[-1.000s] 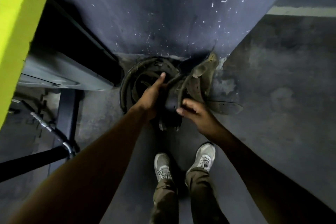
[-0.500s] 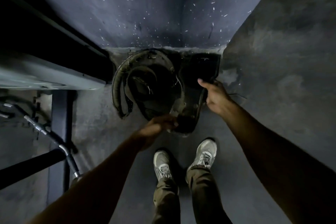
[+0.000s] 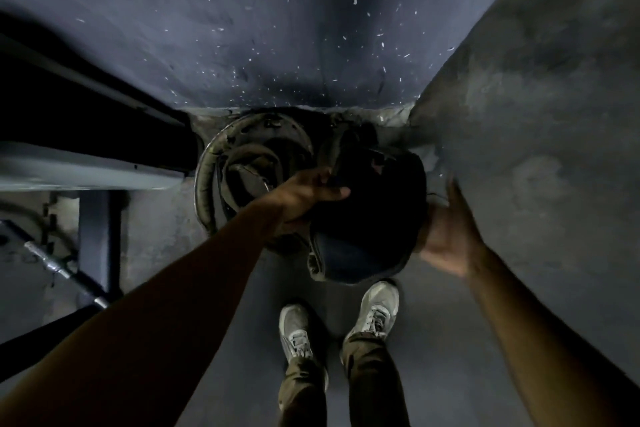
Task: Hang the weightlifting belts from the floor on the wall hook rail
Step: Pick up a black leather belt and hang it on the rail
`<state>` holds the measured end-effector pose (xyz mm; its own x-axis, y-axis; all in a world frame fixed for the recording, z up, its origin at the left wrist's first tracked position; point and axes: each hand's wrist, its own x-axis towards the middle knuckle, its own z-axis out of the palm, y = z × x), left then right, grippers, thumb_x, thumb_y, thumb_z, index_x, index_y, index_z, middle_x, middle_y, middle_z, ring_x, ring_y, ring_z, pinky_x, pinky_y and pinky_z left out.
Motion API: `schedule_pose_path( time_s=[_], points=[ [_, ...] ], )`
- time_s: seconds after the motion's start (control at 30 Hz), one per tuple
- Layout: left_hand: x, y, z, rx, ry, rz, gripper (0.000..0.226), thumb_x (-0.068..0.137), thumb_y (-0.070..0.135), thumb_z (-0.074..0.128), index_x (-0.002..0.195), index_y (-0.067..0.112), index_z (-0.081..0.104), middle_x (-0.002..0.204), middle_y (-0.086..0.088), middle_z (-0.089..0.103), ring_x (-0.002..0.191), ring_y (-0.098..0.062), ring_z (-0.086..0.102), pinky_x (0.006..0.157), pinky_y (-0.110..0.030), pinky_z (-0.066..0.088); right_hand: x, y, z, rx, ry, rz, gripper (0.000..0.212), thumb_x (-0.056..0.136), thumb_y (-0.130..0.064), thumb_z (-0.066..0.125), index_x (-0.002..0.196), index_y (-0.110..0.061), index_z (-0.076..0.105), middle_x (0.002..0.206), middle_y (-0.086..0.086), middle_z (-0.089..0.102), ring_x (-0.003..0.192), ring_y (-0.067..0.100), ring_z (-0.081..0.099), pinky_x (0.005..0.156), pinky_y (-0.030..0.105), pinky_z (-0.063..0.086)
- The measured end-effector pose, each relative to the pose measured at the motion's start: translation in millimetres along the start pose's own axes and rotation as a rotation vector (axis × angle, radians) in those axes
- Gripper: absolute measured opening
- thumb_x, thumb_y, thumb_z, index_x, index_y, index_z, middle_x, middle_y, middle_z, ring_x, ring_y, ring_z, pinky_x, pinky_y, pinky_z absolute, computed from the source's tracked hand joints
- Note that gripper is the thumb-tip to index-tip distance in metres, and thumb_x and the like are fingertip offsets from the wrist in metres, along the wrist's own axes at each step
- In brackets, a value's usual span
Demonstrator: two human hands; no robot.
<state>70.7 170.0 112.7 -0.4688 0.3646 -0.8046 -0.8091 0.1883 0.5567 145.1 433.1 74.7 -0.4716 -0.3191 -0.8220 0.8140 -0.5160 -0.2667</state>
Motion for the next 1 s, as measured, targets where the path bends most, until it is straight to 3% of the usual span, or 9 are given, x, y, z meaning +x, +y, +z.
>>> schedule_pose_path(
  time_s=[0.07, 0.17, 0.27, 0.4, 0.57, 0.67, 0.77, 0.9, 1.0],
  points=[
    [-8, -21, 6, -0.053, -0.127, 0.005, 0.043, 0.091, -0.012, 0.062, 0.134, -0.009, 0.054, 0.13, -0.022, 0.065, 0.116, -0.03, 0.065, 0.1, -0.037, 0.057, 18, -27, 2, -0.031, 0.074, -0.011, 0.072, 0.085, -0.079, 0.055, 0.121, -0.021, 0.077, 0.114, 0.007, 0.079, 0.104, 0.025, 0.077, 0.088, 0.038, 0.061],
    [-19, -44, 10, -0.073, -0.083, -0.039, 0.051, 0.089, -0.021, 0.056, 0.139, -0.012, 0.048, 0.133, -0.02, 0.061, 0.116, -0.026, 0.064, 0.1, -0.032, 0.054, 39, -43, 22, -0.233, 0.117, 0.031, 0.042, 0.097, -0.048, 0.067, 0.077, -0.013, 0.082, 0.07, 0.008, 0.076, 0.059, 0.021, 0.076, 0.051, 0.027, 0.058],
    [-23, -49, 10, -0.228, 0.042, -0.08, 0.025, 0.102, 0.013, 0.056, 0.123, 0.01, 0.07, 0.126, -0.008, 0.073, 0.098, -0.013, 0.075, 0.087, -0.026, 0.062, 40, -41, 36, -0.344, 0.179, -0.095, 0.03, 0.095, -0.029, 0.074, 0.111, -0.005, 0.079, 0.106, 0.019, 0.08, 0.088, 0.029, 0.08, 0.066, 0.035, 0.065],
    [-21, -14, 5, -0.477, 0.095, -0.122, 0.05, 0.099, 0.059, 0.048, 0.106, 0.022, 0.081, 0.112, -0.007, 0.079, 0.091, -0.02, 0.079, 0.081, -0.036, 0.064, -12, -12, 58, -0.51, -0.025, -0.176, 0.054, 0.078, -0.022, 0.085, 0.129, -0.011, 0.071, 0.12, 0.014, 0.077, 0.108, 0.026, 0.076, 0.09, 0.035, 0.062],
    [-40, 71, 1, -0.364, 0.092, 0.059, 0.037, 0.097, 0.039, 0.064, 0.121, 0.013, 0.074, 0.121, -0.012, 0.076, 0.1, -0.028, 0.076, 0.078, -0.033, 0.063, -90, 9, 77, -0.706, -0.203, -0.206, 0.039, 0.084, -0.031, 0.084, 0.122, -0.026, 0.076, 0.123, 0.003, 0.077, 0.118, 0.018, 0.072, 0.089, 0.019, 0.057],
    [-66, 119, 9, -0.246, 0.055, 0.308, 0.031, 0.099, 0.01, 0.06, 0.13, 0.011, 0.064, 0.113, -0.008, 0.077, 0.096, -0.019, 0.075, 0.077, -0.028, 0.06, -114, -7, 93, -0.539, -0.126, -0.215, 0.062, 0.077, -0.048, 0.085, 0.13, -0.021, 0.071, 0.135, 0.005, 0.071, 0.127, 0.018, 0.066, 0.096, 0.025, 0.057],
    [-109, 144, 23, -0.171, -0.016, 0.404, 0.036, 0.096, -0.008, 0.055, 0.122, 0.016, 0.063, 0.098, 0.006, 0.078, 0.087, -0.008, 0.075, 0.073, -0.021, 0.059, -131, -32, 117, -0.33, -0.001, -0.288, 0.062, 0.09, -0.054, 0.059, 0.141, -0.019, 0.061, 0.137, 0.001, 0.07, 0.125, 0.014, 0.067, 0.104, 0.036, 0.049],
    [-173, 145, 33, -0.092, -0.08, 0.459, 0.056, 0.083, -0.015, 0.062, 0.124, 0.024, 0.06, 0.11, 0.013, 0.076, 0.105, -0.004, 0.07, 0.086, -0.016, 0.054, -178, -73, 165, -0.306, 0.004, -0.356, 0.071, 0.092, -0.069, 0.048, 0.146, -0.024, 0.058, 0.148, 0.005, 0.062, 0.135, 0.02, 0.06, 0.109, 0.042, 0.047],
    [-224, 144, 38, 0.008, -0.191, 0.458, 0.064, 0.075, -0.014, 0.065, 0.123, 0.029, 0.061, 0.125, 0.001, 0.068, 0.122, -0.017, 0.061, 0.099, -0.027, 0.05, -218, -106, 196, -0.182, -0.093, -0.32, 0.102, 0.077, -0.085, 0.053, 0.148, -0.012, 0.055, 0.149, 0.015, 0.059, 0.138, 0.031, 0.057, 0.116, 0.051, 0.044]
  ],
)
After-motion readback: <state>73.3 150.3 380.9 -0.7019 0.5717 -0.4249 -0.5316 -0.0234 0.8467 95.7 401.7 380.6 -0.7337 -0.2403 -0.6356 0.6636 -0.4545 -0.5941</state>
